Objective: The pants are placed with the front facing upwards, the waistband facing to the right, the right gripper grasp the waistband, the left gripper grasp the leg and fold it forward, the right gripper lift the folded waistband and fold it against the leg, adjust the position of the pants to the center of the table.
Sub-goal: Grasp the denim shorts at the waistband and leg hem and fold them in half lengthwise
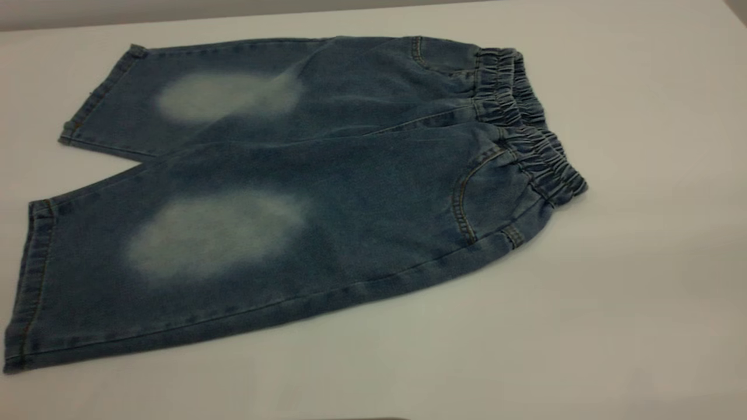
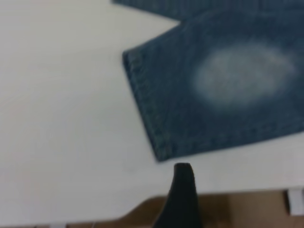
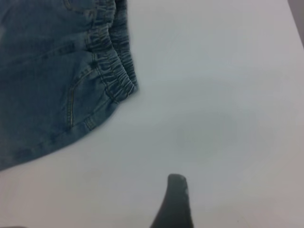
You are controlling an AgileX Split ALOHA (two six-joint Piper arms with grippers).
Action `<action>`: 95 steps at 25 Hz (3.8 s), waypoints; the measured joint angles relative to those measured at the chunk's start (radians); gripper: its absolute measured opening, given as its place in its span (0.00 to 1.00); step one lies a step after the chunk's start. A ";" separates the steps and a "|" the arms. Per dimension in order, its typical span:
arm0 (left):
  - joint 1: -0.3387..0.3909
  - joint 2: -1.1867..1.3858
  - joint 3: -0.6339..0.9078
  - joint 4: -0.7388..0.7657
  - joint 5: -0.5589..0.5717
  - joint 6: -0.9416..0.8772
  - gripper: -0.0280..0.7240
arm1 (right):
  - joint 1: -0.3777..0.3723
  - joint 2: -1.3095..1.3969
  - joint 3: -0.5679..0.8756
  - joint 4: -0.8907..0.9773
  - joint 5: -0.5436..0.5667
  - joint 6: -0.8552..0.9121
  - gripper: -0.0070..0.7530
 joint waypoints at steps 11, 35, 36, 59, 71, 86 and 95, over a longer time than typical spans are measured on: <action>0.000 0.343 -0.114 -0.136 -0.189 0.168 0.82 | 0.000 0.315 -0.082 -0.019 -0.183 -0.096 0.66; 0.000 0.824 -0.175 -0.471 -0.269 0.548 0.82 | 0.000 1.294 -0.104 0.957 -0.447 -0.971 0.66; 0.000 0.828 -0.175 -0.471 -0.274 0.548 0.82 | 0.000 1.338 -0.111 0.984 -0.447 -1.000 0.66; -0.149 1.100 -0.176 -0.471 -0.367 0.643 0.82 | 0.000 1.907 -0.453 1.118 -0.368 -1.093 0.66; -0.149 1.100 -0.176 -0.471 -0.383 0.649 0.82 | 0.000 2.011 -0.498 1.118 -0.357 -1.096 0.66; -0.149 1.101 -0.176 -0.471 -0.399 0.650 0.82 | 0.000 2.039 -0.504 1.240 -0.343 -1.311 0.66; -0.149 1.101 -0.176 -0.471 -0.399 0.650 0.82 | 0.000 2.045 -0.504 1.331 -0.202 -1.453 0.64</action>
